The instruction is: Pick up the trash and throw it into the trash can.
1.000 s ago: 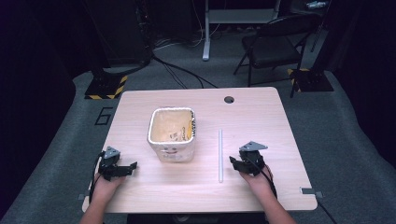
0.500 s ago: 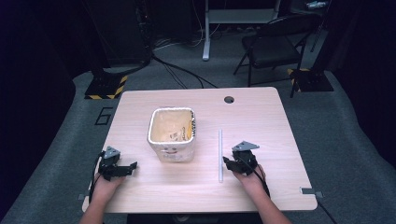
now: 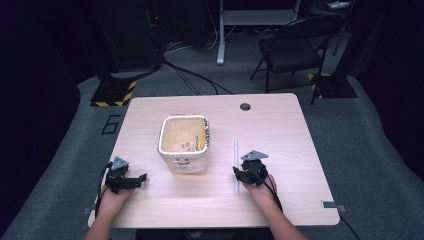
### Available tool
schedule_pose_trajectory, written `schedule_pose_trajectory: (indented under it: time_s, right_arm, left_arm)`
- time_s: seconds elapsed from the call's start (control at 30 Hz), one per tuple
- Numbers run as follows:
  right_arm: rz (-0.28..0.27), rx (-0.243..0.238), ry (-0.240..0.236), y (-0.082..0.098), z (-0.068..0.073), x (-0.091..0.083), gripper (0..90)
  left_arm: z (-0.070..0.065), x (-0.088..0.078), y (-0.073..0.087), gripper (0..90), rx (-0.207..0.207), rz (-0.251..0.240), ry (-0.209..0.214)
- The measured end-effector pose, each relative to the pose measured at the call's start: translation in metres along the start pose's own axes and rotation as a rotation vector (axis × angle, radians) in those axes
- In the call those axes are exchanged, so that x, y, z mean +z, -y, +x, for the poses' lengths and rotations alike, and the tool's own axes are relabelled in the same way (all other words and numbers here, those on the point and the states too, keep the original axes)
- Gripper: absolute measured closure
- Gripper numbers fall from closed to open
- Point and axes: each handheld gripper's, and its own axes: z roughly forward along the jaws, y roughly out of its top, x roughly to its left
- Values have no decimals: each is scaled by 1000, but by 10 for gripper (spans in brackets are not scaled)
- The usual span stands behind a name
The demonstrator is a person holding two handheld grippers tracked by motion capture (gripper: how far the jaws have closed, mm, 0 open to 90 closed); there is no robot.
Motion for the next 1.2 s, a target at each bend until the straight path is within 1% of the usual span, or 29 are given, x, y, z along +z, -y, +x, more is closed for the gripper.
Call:
schedule_pose_trajectory:
  time_s: [0.1,0.13,0.17,0.2,0.23,0.27,0.43,0.57,0.6,0.83,0.87,1.0,1.17,1.2]
  right_arm:
    - [6,-4,9,0,-1,1,497]
    - [7,4,15,0,0,1,501]
    - [7,-13,21,0,-2,1,514]
    - [7,-13,21,0,-2,1,514]
    - [11,-2,22,1,-2,1,523]
    - [20,-5,28,1,-3,1,541]
    - [26,-1,39,3,-4,0,582]
    - [27,-13,42,5,-4,-1,612]
    - [29,-16,42,5,-4,-1,634]
    - [35,-23,39,6,-4,-1,675]
    - [42,-31,42,6,-4,0,685]
    - [43,-22,44,8,-4,0,691]
    - [35,-4,44,10,-6,-1,719]
    - [34,-7,45,10,-7,-1,728]
  left_arm:
    - [0,0,0,92,0,0,0]
    - [0,0,0,92,0,0,0]
    - [0,0,0,92,0,0,0]
    - [0,0,0,92,0,0,0]
    - [0,0,0,92,0,0,0]
    - [0,0,0,92,0,0,0]
    - [0,0,0,92,0,0,0]
    - [0,0,0,92,-1,0,0]
    - [0,0,0,92,0,0,0]
    - [0,0,0,92,0,0,0]
    - [0,0,0,92,0,0,0]
    - [0,0,0,92,0,0,1]
    - [0,0,0,92,-1,0,1]
    - [0,0,0,92,0,0,1]
